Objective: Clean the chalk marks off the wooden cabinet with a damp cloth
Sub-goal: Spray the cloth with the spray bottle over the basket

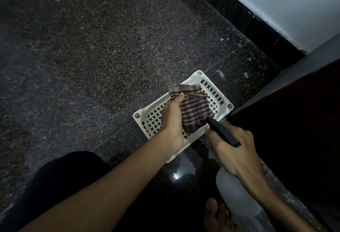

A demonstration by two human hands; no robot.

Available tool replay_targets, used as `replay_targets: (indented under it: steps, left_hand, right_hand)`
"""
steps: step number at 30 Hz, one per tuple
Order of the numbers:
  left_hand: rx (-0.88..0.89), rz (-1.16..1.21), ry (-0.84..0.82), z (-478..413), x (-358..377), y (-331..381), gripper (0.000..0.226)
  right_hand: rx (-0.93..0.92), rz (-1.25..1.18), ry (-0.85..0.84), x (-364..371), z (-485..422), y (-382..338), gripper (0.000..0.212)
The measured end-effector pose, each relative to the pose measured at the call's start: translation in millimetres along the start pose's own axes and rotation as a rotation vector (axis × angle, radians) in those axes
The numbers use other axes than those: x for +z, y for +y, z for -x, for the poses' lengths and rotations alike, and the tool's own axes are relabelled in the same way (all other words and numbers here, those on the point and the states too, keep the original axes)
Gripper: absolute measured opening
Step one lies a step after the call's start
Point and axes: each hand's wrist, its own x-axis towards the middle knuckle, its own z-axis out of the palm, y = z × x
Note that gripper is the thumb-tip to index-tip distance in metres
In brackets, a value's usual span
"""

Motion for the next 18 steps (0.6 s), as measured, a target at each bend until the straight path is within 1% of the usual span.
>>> replay_targets:
  steps: [4,10,18]
  left_hand:
    - [-0.003,-0.002,0.004,0.0,0.4,-0.6,0.028]
    - [-0.011,-0.013,0.001,0.5,0.9,-0.6,0.029]
    - [-0.01,-0.019,0.006,-0.3,1.4,-1.9,0.03]
  right_hand:
    - [-0.015,0.011,-0.011,2.6,2.9,-0.4,0.044]
    - [-0.099,0.024,-0.008,2.4,3.8,0.7,0.033]
    - [-0.046,-0.005,-0.03,6.4,3.8,-1.5,0.043]
